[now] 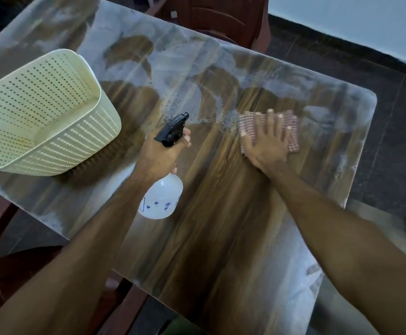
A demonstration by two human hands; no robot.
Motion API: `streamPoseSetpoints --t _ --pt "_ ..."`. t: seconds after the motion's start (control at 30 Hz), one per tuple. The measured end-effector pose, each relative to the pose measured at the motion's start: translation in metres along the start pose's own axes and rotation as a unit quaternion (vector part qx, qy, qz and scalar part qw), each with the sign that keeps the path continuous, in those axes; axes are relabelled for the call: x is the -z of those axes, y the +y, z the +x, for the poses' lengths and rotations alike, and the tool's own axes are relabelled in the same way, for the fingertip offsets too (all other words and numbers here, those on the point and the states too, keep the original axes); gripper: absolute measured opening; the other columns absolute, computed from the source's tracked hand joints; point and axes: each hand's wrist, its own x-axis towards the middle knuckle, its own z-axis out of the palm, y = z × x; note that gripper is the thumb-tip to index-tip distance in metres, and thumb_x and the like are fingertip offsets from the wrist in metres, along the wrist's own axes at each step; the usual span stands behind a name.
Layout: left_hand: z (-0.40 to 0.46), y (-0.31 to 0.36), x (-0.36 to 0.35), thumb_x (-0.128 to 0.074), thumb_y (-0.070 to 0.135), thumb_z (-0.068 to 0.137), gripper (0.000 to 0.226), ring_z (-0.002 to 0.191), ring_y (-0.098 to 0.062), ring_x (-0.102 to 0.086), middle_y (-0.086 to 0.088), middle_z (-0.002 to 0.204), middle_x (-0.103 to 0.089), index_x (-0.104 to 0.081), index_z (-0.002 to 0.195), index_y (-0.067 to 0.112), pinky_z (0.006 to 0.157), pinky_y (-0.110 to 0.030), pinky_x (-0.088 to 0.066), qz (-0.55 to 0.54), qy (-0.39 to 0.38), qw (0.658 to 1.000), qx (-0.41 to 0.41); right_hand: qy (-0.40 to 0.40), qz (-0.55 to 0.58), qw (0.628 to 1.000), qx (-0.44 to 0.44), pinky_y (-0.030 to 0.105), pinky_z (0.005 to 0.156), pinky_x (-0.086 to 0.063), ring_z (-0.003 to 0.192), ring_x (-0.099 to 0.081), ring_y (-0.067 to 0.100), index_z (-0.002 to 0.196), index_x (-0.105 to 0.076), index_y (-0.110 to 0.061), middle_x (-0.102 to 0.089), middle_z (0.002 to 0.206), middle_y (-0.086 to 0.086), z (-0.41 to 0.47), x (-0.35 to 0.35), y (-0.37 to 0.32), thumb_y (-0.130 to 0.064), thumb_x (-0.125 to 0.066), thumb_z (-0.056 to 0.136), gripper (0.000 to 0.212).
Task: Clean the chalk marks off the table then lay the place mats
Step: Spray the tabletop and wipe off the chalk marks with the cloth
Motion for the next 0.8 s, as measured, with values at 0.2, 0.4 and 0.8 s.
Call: streamPoseSetpoints --t 0.2,0.4,0.8 --pt "0.022 -0.001 0.011 -0.063 0.018 0.094 0.006 0.030 -0.011 -0.044 -0.007 0.095 -0.072 -0.066 0.098 0.021 0.040 -0.021 -0.042 0.000 -0.010 1.000 0.003 -0.046 -0.006 0.974 0.221 0.054 0.121 -0.007 0.152 -0.007 0.029 0.157 -0.017 -0.028 -0.010 0.165 0.004 -0.082 -0.022 -0.074 -0.062 -0.021 0.099 0.068" --pt "0.041 -0.010 0.025 -0.063 0.020 0.093 0.012 0.030 -0.013 -0.045 -0.012 0.093 -0.071 -0.067 0.102 0.013 0.041 -0.021 -0.041 0.034 -0.004 0.999 0.026 -0.017 -0.048 0.990 0.131 0.055 0.119 -0.015 0.150 -0.017 0.031 0.155 -0.026 -0.026 -0.020 0.163 0.005 -0.061 -0.012 -0.010 -0.062 -0.026 0.096 0.069" --pt "0.056 -0.012 0.053 -0.063 0.015 0.092 0.004 0.033 -0.014 -0.045 -0.030 0.092 -0.066 -0.067 0.093 0.013 0.040 -0.024 -0.042 0.001 0.025 0.999 0.030 -0.060 -0.012 0.968 0.244 0.056 0.121 -0.005 0.152 -0.003 0.031 0.158 -0.013 -0.028 -0.005 0.166 0.006 -0.018 -0.028 -0.144 -0.061 -0.019 0.099 0.068"
